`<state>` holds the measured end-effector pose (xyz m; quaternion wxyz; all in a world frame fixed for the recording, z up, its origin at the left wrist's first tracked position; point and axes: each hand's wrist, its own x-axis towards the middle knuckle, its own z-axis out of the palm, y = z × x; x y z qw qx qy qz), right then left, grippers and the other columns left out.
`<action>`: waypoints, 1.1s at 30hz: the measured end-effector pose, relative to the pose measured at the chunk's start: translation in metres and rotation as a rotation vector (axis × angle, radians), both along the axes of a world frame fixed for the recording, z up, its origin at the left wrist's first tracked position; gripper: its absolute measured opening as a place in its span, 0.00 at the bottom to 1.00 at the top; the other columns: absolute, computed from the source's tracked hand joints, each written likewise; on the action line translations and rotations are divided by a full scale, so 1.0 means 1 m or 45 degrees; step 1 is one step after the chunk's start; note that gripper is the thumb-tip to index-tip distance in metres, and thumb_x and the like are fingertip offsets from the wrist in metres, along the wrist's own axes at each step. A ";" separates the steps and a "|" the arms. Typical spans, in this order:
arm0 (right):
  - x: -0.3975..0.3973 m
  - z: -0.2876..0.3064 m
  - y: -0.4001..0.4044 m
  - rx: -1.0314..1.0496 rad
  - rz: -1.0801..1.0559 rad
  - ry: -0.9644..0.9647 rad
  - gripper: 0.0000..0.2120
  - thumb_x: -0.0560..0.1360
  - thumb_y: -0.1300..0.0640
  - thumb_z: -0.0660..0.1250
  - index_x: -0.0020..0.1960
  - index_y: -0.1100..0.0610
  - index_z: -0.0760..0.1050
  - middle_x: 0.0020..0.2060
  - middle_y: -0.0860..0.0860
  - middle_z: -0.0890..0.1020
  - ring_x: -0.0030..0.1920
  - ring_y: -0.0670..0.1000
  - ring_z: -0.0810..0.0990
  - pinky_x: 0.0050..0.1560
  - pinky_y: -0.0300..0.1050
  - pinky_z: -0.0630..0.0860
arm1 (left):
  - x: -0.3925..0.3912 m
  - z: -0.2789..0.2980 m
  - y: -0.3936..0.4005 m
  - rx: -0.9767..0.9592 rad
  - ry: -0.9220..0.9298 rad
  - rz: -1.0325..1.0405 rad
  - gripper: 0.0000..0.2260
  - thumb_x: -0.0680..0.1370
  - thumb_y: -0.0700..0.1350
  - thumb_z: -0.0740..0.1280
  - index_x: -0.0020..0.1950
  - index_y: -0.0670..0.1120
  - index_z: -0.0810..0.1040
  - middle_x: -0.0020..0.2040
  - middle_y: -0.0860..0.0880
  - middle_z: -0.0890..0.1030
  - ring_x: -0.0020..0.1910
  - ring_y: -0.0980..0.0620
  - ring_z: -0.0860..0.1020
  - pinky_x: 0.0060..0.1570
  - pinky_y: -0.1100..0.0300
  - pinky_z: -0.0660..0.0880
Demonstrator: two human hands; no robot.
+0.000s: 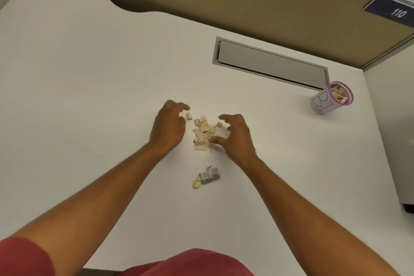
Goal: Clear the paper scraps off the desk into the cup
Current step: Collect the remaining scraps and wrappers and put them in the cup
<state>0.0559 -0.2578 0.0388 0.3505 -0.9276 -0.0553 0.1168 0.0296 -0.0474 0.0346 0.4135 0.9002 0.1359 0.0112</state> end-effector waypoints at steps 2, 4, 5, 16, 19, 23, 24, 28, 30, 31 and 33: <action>0.007 -0.001 -0.003 -0.170 0.063 0.016 0.31 0.72 0.47 0.78 0.72 0.54 0.73 0.65 0.53 0.72 0.65 0.54 0.71 0.63 0.45 0.69 | 0.009 -0.002 0.007 0.081 0.045 -0.043 0.24 0.79 0.31 0.61 0.74 0.45 0.76 0.69 0.43 0.74 0.68 0.43 0.74 0.63 0.56 0.73; 0.009 -0.005 0.002 -0.248 0.104 0.069 0.25 0.78 0.47 0.71 0.71 0.57 0.73 0.66 0.55 0.72 0.67 0.58 0.69 0.61 0.43 0.65 | 0.016 -0.004 0.006 0.080 0.125 -0.168 0.27 0.79 0.29 0.58 0.77 0.43 0.72 0.72 0.41 0.74 0.71 0.40 0.71 0.70 0.51 0.71; 0.007 -0.007 0.006 -0.257 0.123 0.078 0.20 0.81 0.49 0.68 0.68 0.58 0.75 0.66 0.55 0.72 0.67 0.59 0.69 0.60 0.42 0.64 | 0.018 -0.005 0.003 0.070 0.146 -0.225 0.27 0.79 0.28 0.57 0.77 0.43 0.72 0.72 0.41 0.75 0.71 0.39 0.72 0.71 0.49 0.71; -0.021 0.012 -0.004 -0.294 0.214 0.103 0.35 0.75 0.43 0.73 0.77 0.50 0.65 0.72 0.49 0.70 0.70 0.53 0.69 0.64 0.48 0.71 | -0.021 -0.014 0.006 -0.244 0.125 -0.228 0.24 0.82 0.31 0.57 0.77 0.47 0.73 0.64 0.47 0.83 0.52 0.53 0.79 0.57 0.63 0.72; -0.032 0.012 0.014 -0.455 0.203 0.158 0.51 0.67 0.31 0.74 0.81 0.44 0.53 0.76 0.48 0.60 0.72 0.55 0.62 0.61 0.51 0.73 | -0.038 -0.018 0.016 -0.211 0.107 -0.131 0.23 0.82 0.31 0.57 0.74 0.47 0.75 0.64 0.47 0.83 0.51 0.53 0.78 0.58 0.62 0.73; -0.038 0.004 0.046 -0.604 0.275 0.110 0.45 0.72 0.32 0.69 0.80 0.39 0.50 0.75 0.51 0.58 0.69 0.58 0.62 0.54 0.50 0.76 | -0.059 -0.020 0.022 -0.176 0.099 -0.100 0.21 0.83 0.32 0.58 0.73 0.46 0.77 0.63 0.48 0.84 0.53 0.54 0.78 0.59 0.63 0.73; -0.040 0.002 0.052 -0.645 0.299 0.086 0.39 0.75 0.36 0.68 0.80 0.40 0.53 0.74 0.52 0.59 0.68 0.58 0.62 0.50 0.48 0.75 | -0.064 -0.020 0.022 -0.190 0.101 -0.096 0.21 0.83 0.32 0.59 0.73 0.46 0.77 0.63 0.48 0.84 0.52 0.54 0.78 0.59 0.64 0.72; -0.048 -0.001 0.061 -0.812 0.401 -0.047 0.24 0.79 0.58 0.65 0.74 0.49 0.65 0.69 0.55 0.67 0.62 0.59 0.68 0.42 0.46 0.72 | -0.080 -0.018 0.022 -0.212 0.090 -0.076 0.22 0.82 0.31 0.60 0.74 0.45 0.77 0.63 0.48 0.84 0.52 0.55 0.77 0.60 0.64 0.71; -0.050 0.000 0.058 -0.893 0.505 -0.110 0.24 0.73 0.64 0.70 0.68 0.55 0.71 0.63 0.55 0.72 0.59 0.58 0.71 0.44 0.45 0.73 | -0.087 -0.018 0.022 -0.202 0.084 -0.085 0.21 0.81 0.32 0.62 0.73 0.45 0.77 0.62 0.48 0.84 0.52 0.55 0.78 0.59 0.65 0.71; -0.050 0.001 0.056 -0.888 0.530 -0.141 0.21 0.71 0.66 0.72 0.62 0.56 0.74 0.59 0.54 0.74 0.57 0.57 0.72 0.45 0.45 0.75 | -0.090 -0.018 0.021 -0.200 0.089 -0.100 0.21 0.80 0.33 0.64 0.73 0.45 0.78 0.61 0.48 0.84 0.51 0.55 0.78 0.57 0.65 0.72; -0.046 0.002 0.048 -0.827 0.542 -0.181 0.13 0.71 0.68 0.69 0.53 0.57 0.77 0.51 0.52 0.75 0.54 0.56 0.74 0.44 0.48 0.77 | -0.098 -0.020 0.020 -0.199 0.109 -0.150 0.20 0.79 0.35 0.69 0.71 0.46 0.79 0.57 0.50 0.85 0.49 0.55 0.80 0.52 0.68 0.72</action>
